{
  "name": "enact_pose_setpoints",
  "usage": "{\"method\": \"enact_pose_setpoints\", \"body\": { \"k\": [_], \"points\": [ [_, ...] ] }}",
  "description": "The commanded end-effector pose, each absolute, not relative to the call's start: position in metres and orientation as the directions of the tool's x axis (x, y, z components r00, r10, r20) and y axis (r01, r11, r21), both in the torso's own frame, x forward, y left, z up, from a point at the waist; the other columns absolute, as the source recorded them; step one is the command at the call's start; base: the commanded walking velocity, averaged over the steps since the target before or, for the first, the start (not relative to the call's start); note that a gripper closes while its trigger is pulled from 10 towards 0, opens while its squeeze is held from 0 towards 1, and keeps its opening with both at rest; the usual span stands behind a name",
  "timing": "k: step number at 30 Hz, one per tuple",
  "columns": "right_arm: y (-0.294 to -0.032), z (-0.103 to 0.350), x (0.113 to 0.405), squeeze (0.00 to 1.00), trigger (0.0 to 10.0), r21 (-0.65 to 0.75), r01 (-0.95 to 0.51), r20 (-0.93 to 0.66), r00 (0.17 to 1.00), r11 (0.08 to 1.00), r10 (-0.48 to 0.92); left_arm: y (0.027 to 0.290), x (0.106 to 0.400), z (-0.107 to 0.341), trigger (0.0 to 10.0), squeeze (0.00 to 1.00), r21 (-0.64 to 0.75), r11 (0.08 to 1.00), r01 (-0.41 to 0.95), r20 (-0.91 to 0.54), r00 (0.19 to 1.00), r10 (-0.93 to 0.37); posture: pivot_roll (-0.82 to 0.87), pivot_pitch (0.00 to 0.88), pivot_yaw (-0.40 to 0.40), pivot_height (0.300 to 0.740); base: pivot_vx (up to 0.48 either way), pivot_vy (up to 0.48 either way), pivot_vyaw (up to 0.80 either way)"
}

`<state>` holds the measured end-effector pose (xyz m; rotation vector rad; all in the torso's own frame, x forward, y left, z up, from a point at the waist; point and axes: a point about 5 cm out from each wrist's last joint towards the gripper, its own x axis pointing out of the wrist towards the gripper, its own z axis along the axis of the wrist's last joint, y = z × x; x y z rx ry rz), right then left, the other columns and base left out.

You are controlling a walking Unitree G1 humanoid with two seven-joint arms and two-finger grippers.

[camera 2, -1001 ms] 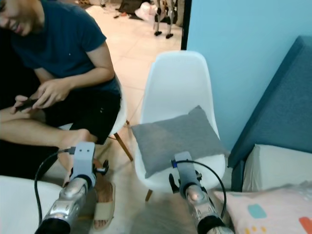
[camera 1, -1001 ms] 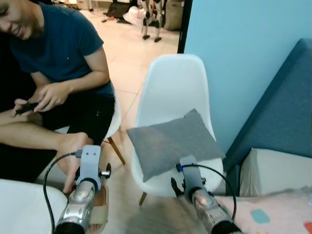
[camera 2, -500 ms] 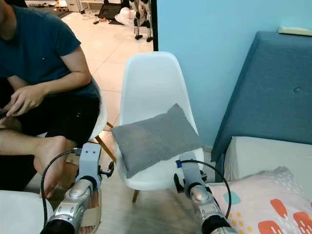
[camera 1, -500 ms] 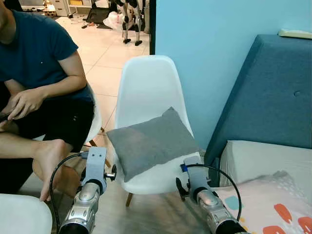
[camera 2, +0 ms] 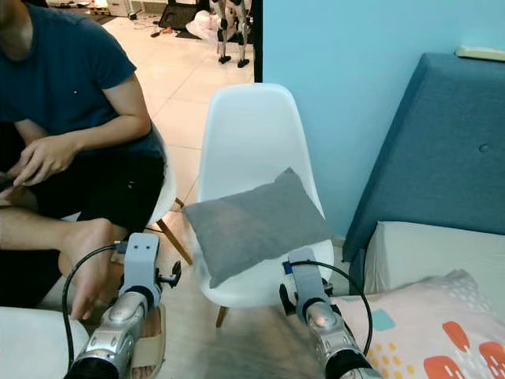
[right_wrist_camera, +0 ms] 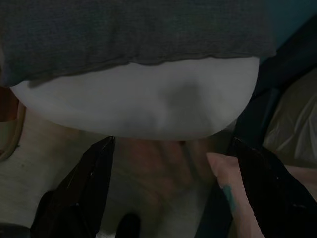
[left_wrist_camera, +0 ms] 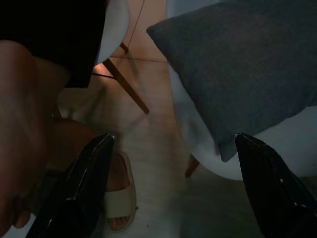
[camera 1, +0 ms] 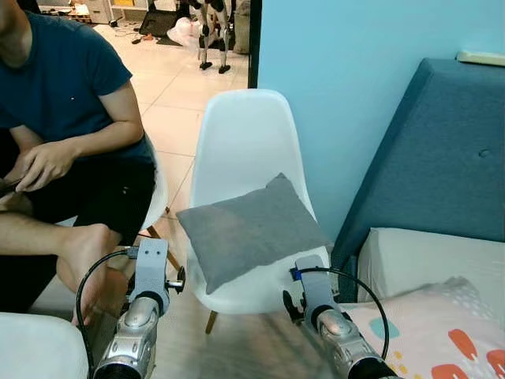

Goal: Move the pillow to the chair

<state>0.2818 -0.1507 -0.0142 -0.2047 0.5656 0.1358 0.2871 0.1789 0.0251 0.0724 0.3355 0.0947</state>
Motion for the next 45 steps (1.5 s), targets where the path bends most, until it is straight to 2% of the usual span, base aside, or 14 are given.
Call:
{"method": "enact_pose_setpoints", "body": {
  "k": [1, 6, 19, 22, 26, 27, 29, 30, 32, 35, 37, 40, 45],
  "points": [
    [-0.152, -0.018, 0.278, 0.0, 10.0, -0.147, -0.174, -0.547, 0.834, 0.974, 0.066, 0.181, 0.284, 0.021, 10.0, 0.0, 0.09, 0.992, -0.087, -0.333, 0.936, 0.113, 0.05, 0.029, -0.003, 0.74, 0.0, 0.0, 0.0],
    [-0.149, -0.015, 0.28, 0.0, 10.0, -0.123, -0.183, -0.53, 0.843, 0.975, 0.092, 0.186, 0.287, 0.024, 10.0, 0.0, 0.102, 0.986, -0.129, -0.313, 0.937, 0.155, 0.04, 0.024, -0.001, 0.74, 0.0, 0.0, -0.12],
    [-0.154, -0.017, 0.278, 0.0, 10.0, -0.125, -0.148, -0.535, 0.843, 0.981, 0.059, 0.185, 0.288, 0.023, 10.0, 0.0, 0.119, 0.983, -0.139, -0.313, 0.934, 0.17, 0.04, 0.013, 0.014, 0.74, 0.0, 0.0, -0.8],
    [-0.157, -0.011, 0.285, 0.0, 10.0, -0.11, -0.12, -0.526, 0.849, 0.987, 0.044, 0.183, 0.292, 0.025, 10.0, 0.0, 0.095, 0.983, -0.156, -0.326, 0.928, 0.179, 0.02, 0.056, 0.024, 0.74, 0.0, 0.0, -0.8],
    [-0.159, 0.0, 0.296, 0.0, 10.0, -0.104, -0.108, -0.491, 0.87, 0.989, 0.044, 0.18, 0.3, 0.032, 10.0, 0.0, 0.112, 0.984, -0.141, -0.298, 0.94, 0.168, 0.04, 0.031, 0.02, 0.74, 0.0, 0.0, -0.8],
    [-0.162, 0.001, 0.298, 0.0, 10.0, -0.103, -0.095, -0.486, 0.873, 0.99, 0.033, 0.18, 0.302, 0.034, 10.0, 0.0, 0.083, 0.983, -0.164, -0.293, 0.939, 0.181, 0.03, 0.064, 0.006, 0.74, 0.0, 0.0, -0.8],
    [-0.164, 0.002, 0.299, 0.0, 10.0, -0.12, -0.105, -0.495, 0.868, 0.987, 0.033, 0.18, 0.303, 0.034, 10.0, 0.0, 0.064, 0.981, -0.181, -0.299, 0.935, 0.192, 0.01, 0.072, 0.0, 0.74, 0.0, 0.0, -0.8],
    [-0.165, 0.005, 0.301, 0.0, 10.0, -0.133, -0.12, -0.483, 0.875, 0.984, 0.042, 0.18, 0.305, 0.035, 10.0, 0.0, 0.092, 0.982, -0.166, -0.293, 0.938, 0.186, 0.02, 0.051, -0.009, 0.74, 0.0, 0.0, -0.8],
    [-0.168, 0.012, 0.306, 0.0, 10.0, -0.129, -0.111, -0.458, 0.888, 0.985, 0.04, 0.182, 0.307, 0.041, 10.0, 0.0, 0.106, 0.981, -0.16, -0.269, 0.946, 0.183, 0.02, 0.08, -0.004, 0.74, 0.0, 0.0, -0.8],
    [-0.173, 0.012, 0.307, 0.0, 10.0, -0.145, -0.1, -0.461, 0.887, 0.984, 0.022, 0.188, 0.308, 0.041, 10.0, 0.0, 0.086, 0.98, -0.18, -0.275, 0.941, 0.197, 0.0, 0.104, -0.004, 0.74, 0.0, 0.0, -0.8],
    [-0.175, 0.013, 0.308, 0.0, 10.0, -0.148, -0.092, -0.456, 0.89, 0.985, 0.015, 0.193, 0.307, 0.039, 10.0, 0.0, 0.125, 0.978, -0.166, -0.273, 0.942, 0.194, 0.02, 0.099, -0.009, 0.74, 0.0, 0.0, -0.8],
    [-0.176, 0.01, 0.304, 0.0, 10.0, -0.145, -0.088, -0.468, 0.884, 0.985, 0.01, 0.198, 0.303, 0.042, 10.0, 0.0, 0.059, 0.974, -0.221, -0.261, 0.938, 0.228, 0.03, 0.1, -0.011, 0.74, 0.0, 0.0, -0.8],
    [-0.172, 0.01, 0.303, 0.0, 10.0, -0.151, -0.12, -0.456, 0.889, 0.981, 0.039, 0.195, 0.3, 0.038, 10.0, 0.0, 0.084, 0.979, -0.184, -0.268, 0.942, 0.201, 0.04, 0.109, -0.024, 0.74, 0.0, 0.0, -0.8]
  ]
}}
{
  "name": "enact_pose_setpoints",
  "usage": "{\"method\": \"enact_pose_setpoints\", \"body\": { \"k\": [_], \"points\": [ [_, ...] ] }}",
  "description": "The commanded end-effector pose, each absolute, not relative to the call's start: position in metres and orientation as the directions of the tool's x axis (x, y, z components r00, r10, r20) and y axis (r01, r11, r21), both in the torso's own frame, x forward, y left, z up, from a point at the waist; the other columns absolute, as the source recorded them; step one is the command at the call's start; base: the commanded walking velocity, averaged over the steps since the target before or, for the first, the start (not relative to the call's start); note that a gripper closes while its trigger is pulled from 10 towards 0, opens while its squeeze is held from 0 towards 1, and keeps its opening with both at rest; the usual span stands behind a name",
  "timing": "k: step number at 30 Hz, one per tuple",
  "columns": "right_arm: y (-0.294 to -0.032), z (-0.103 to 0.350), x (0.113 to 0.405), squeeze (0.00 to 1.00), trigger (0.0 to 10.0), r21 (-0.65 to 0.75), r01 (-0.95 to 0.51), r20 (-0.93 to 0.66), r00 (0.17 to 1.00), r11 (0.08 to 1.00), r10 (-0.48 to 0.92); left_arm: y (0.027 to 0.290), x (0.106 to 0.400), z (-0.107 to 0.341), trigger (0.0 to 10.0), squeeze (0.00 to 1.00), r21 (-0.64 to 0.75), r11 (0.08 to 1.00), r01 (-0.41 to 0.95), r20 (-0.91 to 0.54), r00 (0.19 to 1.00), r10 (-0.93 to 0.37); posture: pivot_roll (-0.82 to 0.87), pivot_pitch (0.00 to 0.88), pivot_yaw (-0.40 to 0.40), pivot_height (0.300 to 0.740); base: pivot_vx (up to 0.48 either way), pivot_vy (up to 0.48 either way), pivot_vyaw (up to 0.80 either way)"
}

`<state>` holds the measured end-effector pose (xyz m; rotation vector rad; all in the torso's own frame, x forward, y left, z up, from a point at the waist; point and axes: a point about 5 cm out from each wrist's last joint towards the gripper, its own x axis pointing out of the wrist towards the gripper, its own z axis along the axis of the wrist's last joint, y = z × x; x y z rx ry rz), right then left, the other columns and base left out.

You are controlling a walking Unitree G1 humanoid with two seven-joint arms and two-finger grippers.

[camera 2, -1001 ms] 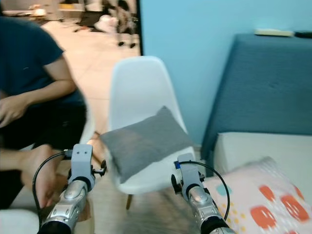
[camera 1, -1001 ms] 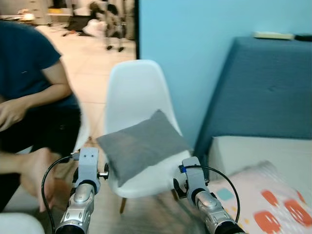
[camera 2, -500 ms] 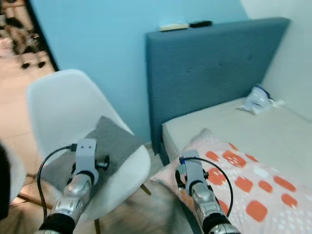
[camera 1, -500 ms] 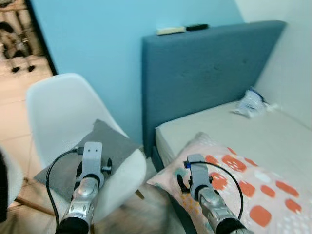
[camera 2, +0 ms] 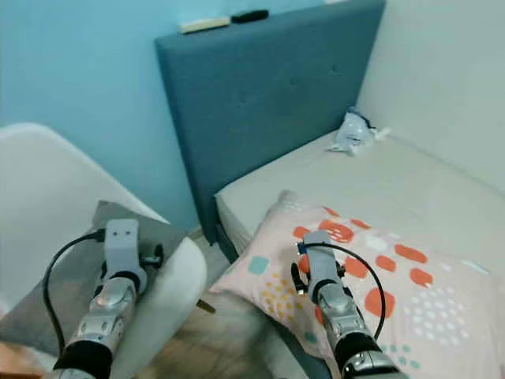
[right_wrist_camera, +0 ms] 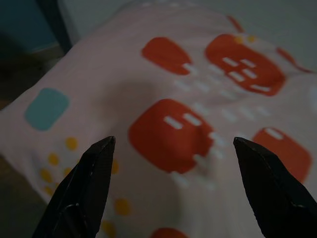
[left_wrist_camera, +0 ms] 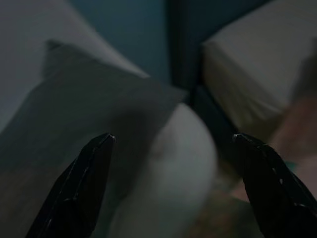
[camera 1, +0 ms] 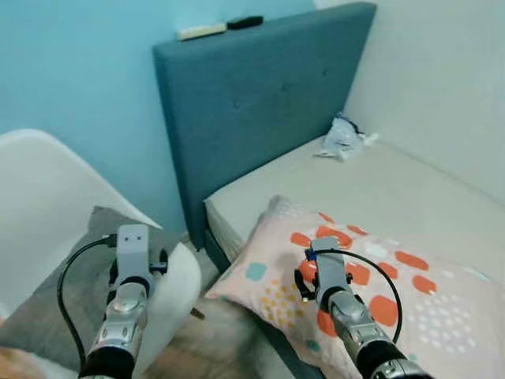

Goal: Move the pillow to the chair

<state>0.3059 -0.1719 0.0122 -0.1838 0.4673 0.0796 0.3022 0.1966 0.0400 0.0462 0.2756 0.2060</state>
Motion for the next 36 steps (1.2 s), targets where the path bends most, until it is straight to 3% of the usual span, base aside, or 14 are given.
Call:
{"method": "enact_pose_setpoints", "body": {
  "k": [1, 9, 14, 18, 21, 26, 27, 29, 36],
  "points": [
    [-0.173, 0.01, 0.303, 0.0, 10.0, -0.151, -0.118, -0.454, 0.89, 0.981, 0.038, 0.195, 0.3, 0.038, 10.0, 0.0, 0.075, 0.978, -0.195, -0.268, 0.941, 0.208, 0.04, 0.109, -0.024, 0.74, 0.0, 0.0, -0.8],
    [-0.176, 0.012, 0.308, 0.0, 10.0, -0.25, -0.134, -0.464, 0.886, 0.959, 0.002, 0.203, 0.308, 0.05, 10.0, 0.0, 0.051, 0.965, -0.257, -0.235, 0.936, 0.261, 0.1, 0.101, -0.077, 0.74, 0.0, 0.0, -0.8],
    [-0.173, 0.017, 0.312, 0.0, 10.0, -0.289, -0.18, -0.457, 0.889, 0.94, 0.029, 0.206, 0.297, 0.043, 10.0, 0.0, 0.058, 0.964, -0.258, -0.244, 0.933, 0.264, 0.08, 0.102, -0.061, 0.74, 0.0, 0.0, -0.8],
    [-0.186, 0.017, 0.31, 0.0, 10.0, -0.265, -0.114, -0.466, 0.884, 0.958, -0.023, 0.206, 0.29, 0.04, 10.0, 0.0, 0.007, 0.958, -0.288, -0.247, 0.928, 0.28, 0.05, 0.132, -0.048, 0.74, 0.0, 0.0, -0.8],
    [-0.191, 0.015, 0.306, 0.0, 10.0, -0.251, -0.089, -0.457, 0.889, 0.964, -0.037, 0.198, 0.29, 0.033, 10.0, 0.0, 0.059, 0.973, -0.221, -0.262, 0.937, 0.229, 0.03, 0.139, -0.035, 0.74, 0.0, 0.0, -0.8],
    [-0.195, 0.01, 0.299, 0.0, 10.0, -0.206, -0.019, -0.439, 0.895, 0.978, -0.075, 0.19, 0.291, 0.036, 10.0, 0.0, 0.02, 0.977, -0.211, -0.257, 0.943, 0.209, 0.01, 0.142, -0.003, 0.74, 0.0, 0.0, -0.8],
    [-0.195, 0.01, 0.296, 0.0, 10.0, -0.19, 0.009, -0.409, 0.908, 0.982, -0.088, 0.179, 0.292, 0.037, 10.0, 0.0, 0.056, 0.991, -0.122, -0.237, 0.962, 0.132, 0.0, 0.123, 0.03, 0.74, 0.0, 0.0, -0.8],
    [-0.194, 0.008, 0.292, 0.0, 10.0, -0.175, 0.03, -0.403, 0.91, 0.984, -0.099, 0.173, 0.294, 0.038, 10.0, 0.0, 0.032, 0.994, -0.107, -0.24, 0.964, 0.111, -0.01, 0.124, 0.045, 0.74, 0.0, 0.0, -0.8],
    [-0.2, 0.007, 0.286, 0.0, 10.0, -0.181, 0.077, -0.386, 0.911, 0.981, -0.143, 0.176, 0.297, 0.038, 10.0, 0.0, 0.045, 0.995, -0.092, -0.252, 0.963, 0.1, -0.02, 0.113, 0.085, 0.74, 0.0, 0.0, -0.8]
  ]
}}
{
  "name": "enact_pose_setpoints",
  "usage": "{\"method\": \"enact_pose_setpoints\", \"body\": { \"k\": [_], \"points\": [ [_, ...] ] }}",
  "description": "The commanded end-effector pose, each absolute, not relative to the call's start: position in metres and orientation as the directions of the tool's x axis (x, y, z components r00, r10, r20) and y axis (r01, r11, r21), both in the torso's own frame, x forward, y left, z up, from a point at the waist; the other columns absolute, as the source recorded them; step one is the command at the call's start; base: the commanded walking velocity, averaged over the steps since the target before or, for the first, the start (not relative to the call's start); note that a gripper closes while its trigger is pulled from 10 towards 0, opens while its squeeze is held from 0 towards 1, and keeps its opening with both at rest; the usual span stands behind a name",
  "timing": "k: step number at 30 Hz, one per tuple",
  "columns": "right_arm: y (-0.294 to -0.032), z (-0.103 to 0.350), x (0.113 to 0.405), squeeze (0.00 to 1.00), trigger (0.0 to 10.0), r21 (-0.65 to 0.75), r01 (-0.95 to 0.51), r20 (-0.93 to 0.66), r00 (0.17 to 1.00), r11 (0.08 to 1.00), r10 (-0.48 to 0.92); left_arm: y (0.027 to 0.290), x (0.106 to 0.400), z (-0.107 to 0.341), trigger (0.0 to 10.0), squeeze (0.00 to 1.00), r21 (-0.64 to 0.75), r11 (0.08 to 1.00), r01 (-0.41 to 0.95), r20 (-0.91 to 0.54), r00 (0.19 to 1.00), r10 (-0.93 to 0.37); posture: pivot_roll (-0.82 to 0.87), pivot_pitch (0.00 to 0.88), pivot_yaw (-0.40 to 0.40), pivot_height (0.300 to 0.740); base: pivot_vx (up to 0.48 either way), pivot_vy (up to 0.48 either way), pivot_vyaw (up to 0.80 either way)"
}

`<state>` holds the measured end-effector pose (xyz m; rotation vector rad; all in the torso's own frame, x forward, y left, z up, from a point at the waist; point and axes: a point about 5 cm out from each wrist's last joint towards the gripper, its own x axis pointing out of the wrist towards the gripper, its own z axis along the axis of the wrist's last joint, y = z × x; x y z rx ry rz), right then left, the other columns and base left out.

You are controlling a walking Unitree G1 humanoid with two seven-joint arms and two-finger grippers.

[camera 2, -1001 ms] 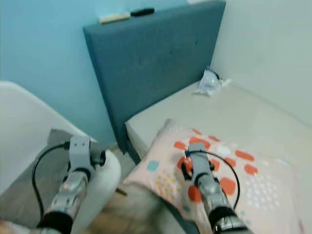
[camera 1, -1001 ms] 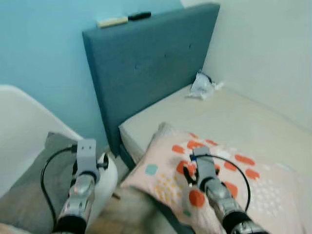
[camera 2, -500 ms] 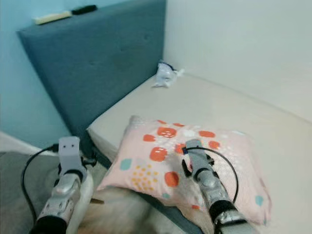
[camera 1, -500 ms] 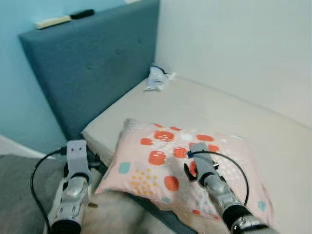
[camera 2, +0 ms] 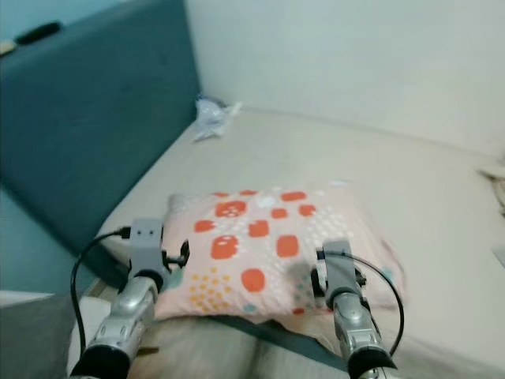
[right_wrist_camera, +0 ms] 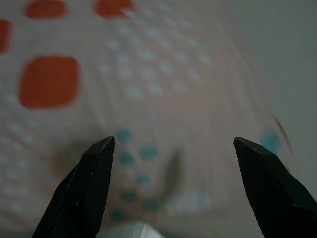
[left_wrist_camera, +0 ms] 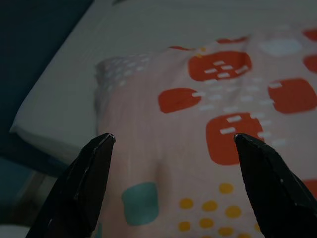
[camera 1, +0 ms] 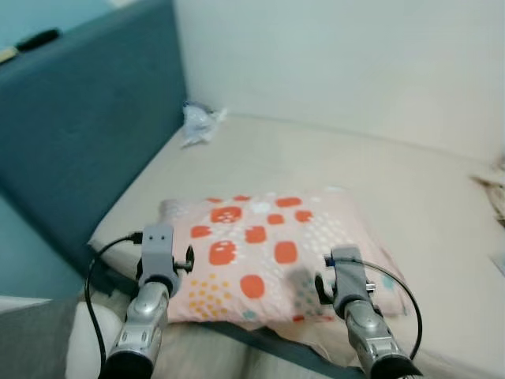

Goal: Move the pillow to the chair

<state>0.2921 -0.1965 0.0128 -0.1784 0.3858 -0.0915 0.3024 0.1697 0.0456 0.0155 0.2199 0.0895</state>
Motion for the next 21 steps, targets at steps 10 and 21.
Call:
{"method": "enact_pose_setpoints", "body": {
  "k": [10, 21],
  "points": [
    [-0.202, 0.012, 0.292, 0.0, 10.0, -0.169, 0.025, -0.384, 0.919, 0.985, -0.09, 0.18, 0.299, 0.037, 10.0, 0.0, 0.025, 0.988, -0.151, -0.265, 0.952, 0.152, 0.0, 0.094, 0.018, 0.74, 0.0, 0.0, -0.8],
    [-0.178, 0.012, 0.3, 0.0, 10.0, -0.116, -0.101, -0.429, 0.903, 0.988, 0.042, 0.187, 0.292, 0.031, 10.0, 0.0, 0.024, 0.973, -0.228, -0.289, 0.93, 0.226, 0.02, 0.079, -0.006, 0.74, 0.0, 0.0, -0.07]
  ]
}}
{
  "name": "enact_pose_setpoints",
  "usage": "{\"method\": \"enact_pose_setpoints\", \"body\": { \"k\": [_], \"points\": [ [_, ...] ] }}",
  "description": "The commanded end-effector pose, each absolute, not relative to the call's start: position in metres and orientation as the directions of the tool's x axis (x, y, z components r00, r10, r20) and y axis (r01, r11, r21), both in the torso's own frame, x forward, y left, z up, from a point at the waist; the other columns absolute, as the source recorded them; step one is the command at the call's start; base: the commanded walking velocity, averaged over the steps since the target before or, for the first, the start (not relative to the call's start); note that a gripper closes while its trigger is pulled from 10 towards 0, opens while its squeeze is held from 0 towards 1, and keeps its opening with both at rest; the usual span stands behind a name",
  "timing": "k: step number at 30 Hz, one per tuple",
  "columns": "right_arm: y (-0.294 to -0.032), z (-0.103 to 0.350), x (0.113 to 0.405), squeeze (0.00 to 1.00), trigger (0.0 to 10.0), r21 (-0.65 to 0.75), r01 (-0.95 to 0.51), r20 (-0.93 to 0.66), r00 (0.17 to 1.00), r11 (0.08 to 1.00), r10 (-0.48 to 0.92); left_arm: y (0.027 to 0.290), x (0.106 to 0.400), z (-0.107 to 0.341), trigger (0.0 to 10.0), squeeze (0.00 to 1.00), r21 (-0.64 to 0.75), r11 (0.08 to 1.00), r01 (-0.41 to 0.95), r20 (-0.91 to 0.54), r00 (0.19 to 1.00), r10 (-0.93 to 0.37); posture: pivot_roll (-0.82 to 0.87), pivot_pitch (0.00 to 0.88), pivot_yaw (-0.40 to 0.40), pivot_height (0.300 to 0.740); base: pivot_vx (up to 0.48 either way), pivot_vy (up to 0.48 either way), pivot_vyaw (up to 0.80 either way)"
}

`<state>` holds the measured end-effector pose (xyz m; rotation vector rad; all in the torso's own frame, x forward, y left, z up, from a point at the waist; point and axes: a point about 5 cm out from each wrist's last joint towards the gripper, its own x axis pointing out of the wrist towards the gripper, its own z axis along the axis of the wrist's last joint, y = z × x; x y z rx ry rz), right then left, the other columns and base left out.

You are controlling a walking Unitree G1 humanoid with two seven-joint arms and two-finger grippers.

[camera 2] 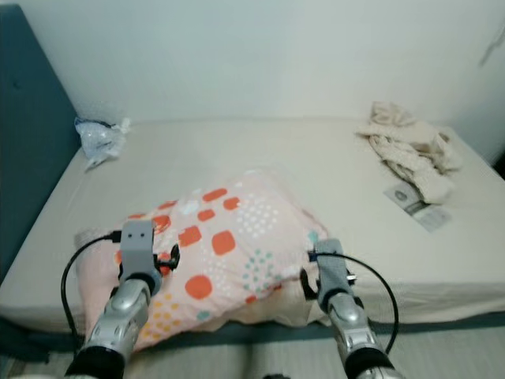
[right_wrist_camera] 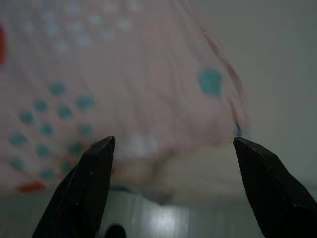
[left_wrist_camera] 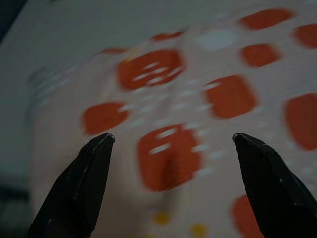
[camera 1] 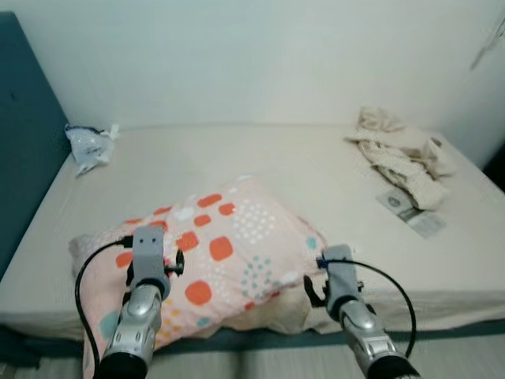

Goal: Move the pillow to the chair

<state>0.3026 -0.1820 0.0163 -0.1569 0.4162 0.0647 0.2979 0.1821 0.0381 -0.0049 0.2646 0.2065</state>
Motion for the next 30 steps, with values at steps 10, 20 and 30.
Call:
{"method": "enact_pose_setpoints", "body": {
  "k": [10, 20, 30],
  "points": [
    [-0.164, 0.013, 0.302, 0.0, 10.0, -0.089, -0.15, -0.421, 0.902, 0.985, 0.099, 0.183, 0.289, 0.034, 10.0, 0.0, -0.016, 0.97, -0.242, -0.256, 0.939, 0.23, 0.03, 0.062, -0.032, 0.74, 0.0, 0.0, 0.0],
    [-0.161, 0.015, 0.305, 0.0, 10.0, -0.094, -0.165, -0.416, 0.903, 0.982, 0.112, 0.182, 0.291, 0.039, 10.0, 0.0, -0.029, 0.976, -0.215, -0.219, 0.954, 0.204, 0.02, 0.027, -0.016, 0.74, 0.139, 0.0, 0.0],
    [-0.168, 0.013, 0.304, 0.0, 10.0, -0.097, -0.145, -0.421, 0.903, 0.985, 0.091, 0.182, 0.297, 0.043, 10.0, 0.0, -0.03, 0.977, -0.212, -0.207, 0.957, 0.202, 0.02, 0.023, -0.014, 0.74, 0.348, 0.0, 0.0]
  ]
}}
